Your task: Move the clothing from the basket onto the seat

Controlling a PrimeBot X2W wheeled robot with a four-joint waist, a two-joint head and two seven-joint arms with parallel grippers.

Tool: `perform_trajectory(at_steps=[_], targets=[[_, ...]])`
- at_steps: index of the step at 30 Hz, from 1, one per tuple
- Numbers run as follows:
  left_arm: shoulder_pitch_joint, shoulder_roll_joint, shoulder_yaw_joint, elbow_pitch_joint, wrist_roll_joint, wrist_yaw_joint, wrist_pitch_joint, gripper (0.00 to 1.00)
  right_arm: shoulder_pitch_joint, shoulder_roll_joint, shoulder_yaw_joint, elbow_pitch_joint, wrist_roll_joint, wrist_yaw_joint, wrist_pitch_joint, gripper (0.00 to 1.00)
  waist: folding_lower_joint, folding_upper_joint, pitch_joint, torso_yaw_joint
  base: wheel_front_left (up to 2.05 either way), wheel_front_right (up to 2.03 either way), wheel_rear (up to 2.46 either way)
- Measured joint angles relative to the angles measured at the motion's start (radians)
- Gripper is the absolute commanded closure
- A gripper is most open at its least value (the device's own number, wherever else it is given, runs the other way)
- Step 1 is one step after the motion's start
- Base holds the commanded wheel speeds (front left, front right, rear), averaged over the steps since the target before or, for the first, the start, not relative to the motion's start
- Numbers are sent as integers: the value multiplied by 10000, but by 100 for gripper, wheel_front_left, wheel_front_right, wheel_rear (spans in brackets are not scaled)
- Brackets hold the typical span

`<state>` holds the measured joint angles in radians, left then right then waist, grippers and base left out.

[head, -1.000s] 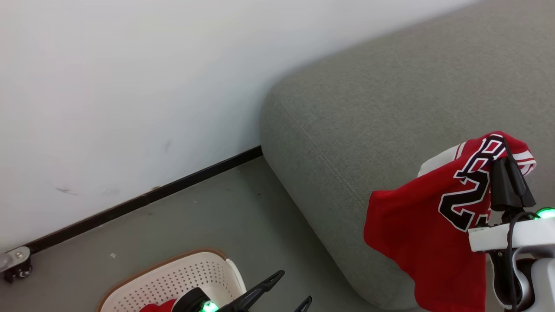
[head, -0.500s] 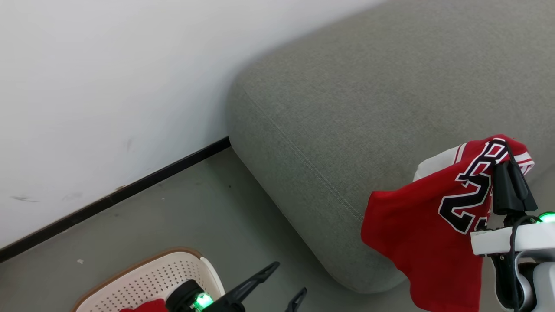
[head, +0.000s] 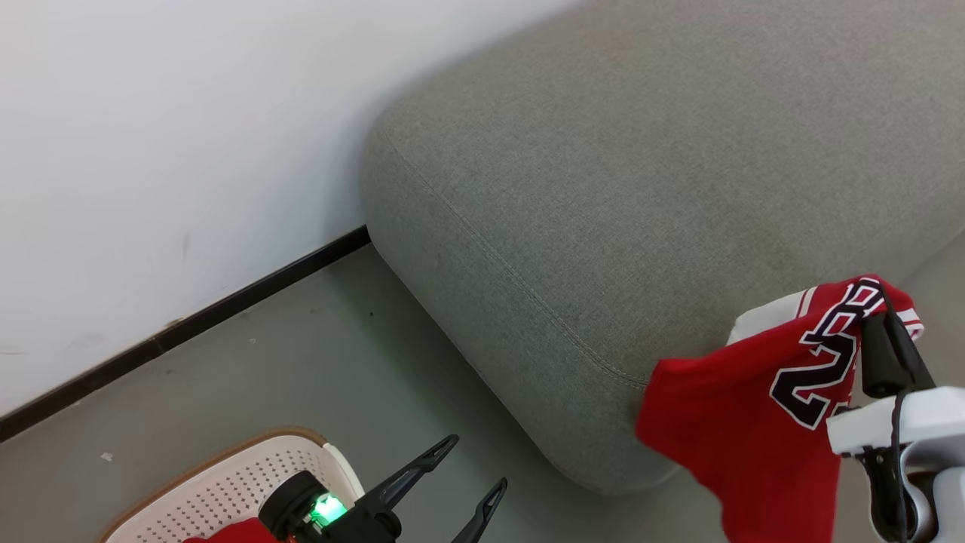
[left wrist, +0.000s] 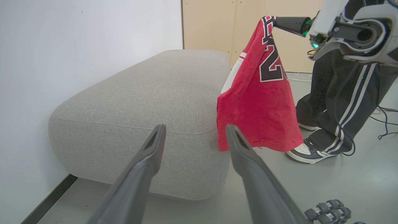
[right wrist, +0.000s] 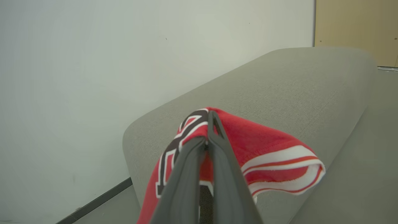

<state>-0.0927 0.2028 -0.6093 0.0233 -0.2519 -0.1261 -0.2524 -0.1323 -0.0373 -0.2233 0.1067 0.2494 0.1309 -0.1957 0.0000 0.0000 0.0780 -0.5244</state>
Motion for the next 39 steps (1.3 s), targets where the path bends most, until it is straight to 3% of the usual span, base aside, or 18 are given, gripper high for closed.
perform_trajectory(at_steps=[9,13,18,28,39], targets=[[261,173,230,-339,123,0,0,0,-1367,4,8,161,-882,0,763,100,0,0,365,-91,0,0,0],[430,259,593,-560,221,0,0,0,-2034,-167,414,153,-2380,0,1039,100,0,0,576,-112,0,0,0],[616,345,562,-961,349,0,0,0,-3041,-61,541,380,-2520,6,1524,100,0,0,892,-106,0,0,0],[872,1154,433,-1672,525,-2,0,0,-4676,-69,1425,1281,-2978,10,2754,100,0,0,1623,46,0,0,0],[1055,1973,938,-3156,890,-2,-31,0,-6617,-211,1509,1743,-2909,10,3871,100,0,0,2583,326,0,0,0]])
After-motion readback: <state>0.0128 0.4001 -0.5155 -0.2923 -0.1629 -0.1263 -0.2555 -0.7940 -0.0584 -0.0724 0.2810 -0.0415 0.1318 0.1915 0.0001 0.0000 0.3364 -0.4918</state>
